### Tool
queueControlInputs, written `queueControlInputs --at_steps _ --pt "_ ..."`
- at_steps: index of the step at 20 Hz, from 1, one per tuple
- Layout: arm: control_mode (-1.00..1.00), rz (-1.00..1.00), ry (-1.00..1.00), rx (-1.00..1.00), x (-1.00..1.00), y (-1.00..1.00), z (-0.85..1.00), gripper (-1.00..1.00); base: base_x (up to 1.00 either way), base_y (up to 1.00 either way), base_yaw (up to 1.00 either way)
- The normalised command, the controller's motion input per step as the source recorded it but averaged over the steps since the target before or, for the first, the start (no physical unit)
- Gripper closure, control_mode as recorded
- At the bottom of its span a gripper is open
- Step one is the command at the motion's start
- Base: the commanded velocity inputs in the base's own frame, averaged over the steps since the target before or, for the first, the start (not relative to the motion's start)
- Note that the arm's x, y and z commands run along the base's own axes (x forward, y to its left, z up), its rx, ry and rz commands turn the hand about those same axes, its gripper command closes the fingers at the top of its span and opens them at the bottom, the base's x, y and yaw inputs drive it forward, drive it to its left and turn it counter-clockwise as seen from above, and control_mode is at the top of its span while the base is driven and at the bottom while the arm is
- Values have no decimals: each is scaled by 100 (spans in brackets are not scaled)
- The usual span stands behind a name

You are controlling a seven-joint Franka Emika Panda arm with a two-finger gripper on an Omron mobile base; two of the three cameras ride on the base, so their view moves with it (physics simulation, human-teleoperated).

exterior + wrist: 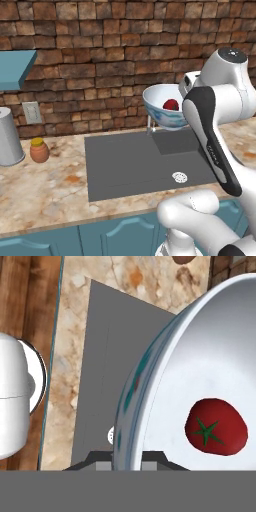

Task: Pick the tomato from the sink and place it in the bowl. Then pick the bowl and place it in the microwave. Then close the microwave door and press the start button.

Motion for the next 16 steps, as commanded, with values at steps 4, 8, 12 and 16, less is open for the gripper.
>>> queueControlInputs --at_steps 4,8,12,16 --pt "-100 0 0 0 0 0 0 100 0 0 0" --pt "-100 0 0 0 0 0 0 100 0 0 0" --pt "100 0 0 0 0 0 0 100 0 0 0" --pt "100 0 0 0 0 0 0 100 0 0 0"
